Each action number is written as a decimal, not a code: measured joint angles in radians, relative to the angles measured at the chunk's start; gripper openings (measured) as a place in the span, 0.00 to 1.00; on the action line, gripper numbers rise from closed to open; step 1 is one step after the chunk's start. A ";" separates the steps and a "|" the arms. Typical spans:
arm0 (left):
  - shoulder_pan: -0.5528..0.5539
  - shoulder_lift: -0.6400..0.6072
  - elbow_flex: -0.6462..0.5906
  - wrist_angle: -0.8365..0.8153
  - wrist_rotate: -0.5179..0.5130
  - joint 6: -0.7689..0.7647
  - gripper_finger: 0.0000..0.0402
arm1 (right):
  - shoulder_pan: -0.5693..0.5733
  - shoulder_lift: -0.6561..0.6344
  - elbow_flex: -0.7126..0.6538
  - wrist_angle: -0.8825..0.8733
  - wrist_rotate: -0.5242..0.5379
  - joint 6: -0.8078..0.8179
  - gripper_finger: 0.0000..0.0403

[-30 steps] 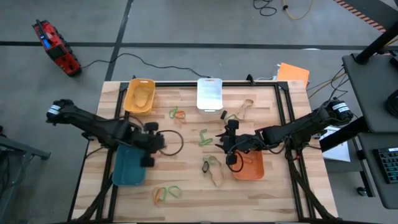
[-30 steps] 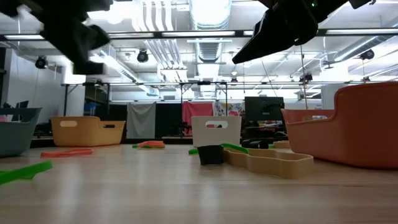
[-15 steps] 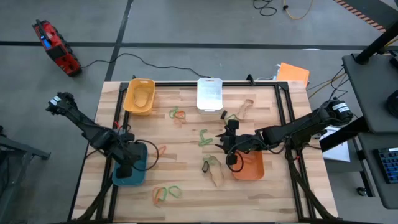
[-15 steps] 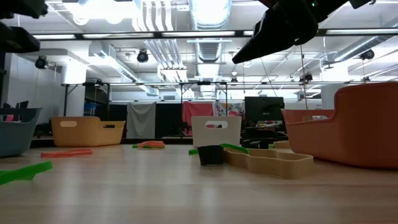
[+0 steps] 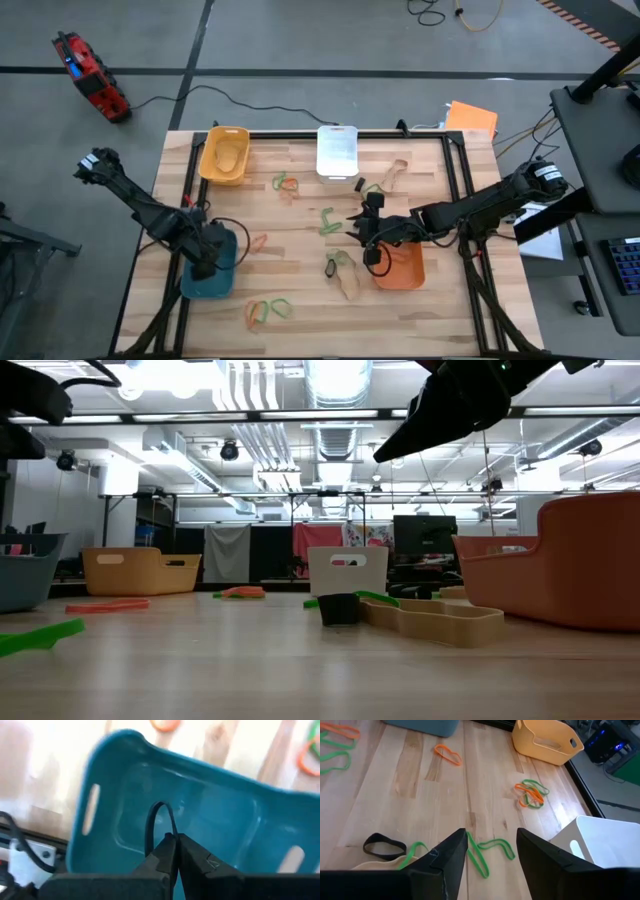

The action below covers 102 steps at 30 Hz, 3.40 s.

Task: Sort rubber bands into baskets
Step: Put the black rubber band into the blue bin, then put the green rubber band into the white bin

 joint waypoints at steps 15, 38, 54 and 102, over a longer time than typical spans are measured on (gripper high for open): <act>0.000 0.002 0.027 -0.005 -0.053 0.002 0.19 | 0.000 0.000 0.000 -0.002 0.000 0.015 0.42; 0.008 0.002 0.025 0.524 -0.665 0.786 0.19 | -0.020 0.000 0.025 0.017 0.000 0.131 0.39; 0.245 -0.081 -0.093 0.860 -0.306 1.222 0.19 | -0.115 0.000 0.107 -0.037 -0.030 0.179 0.37; 0.580 -0.227 -0.310 1.067 -0.298 1.201 0.19 | -0.334 0.575 0.526 -0.446 -0.263 -0.235 0.35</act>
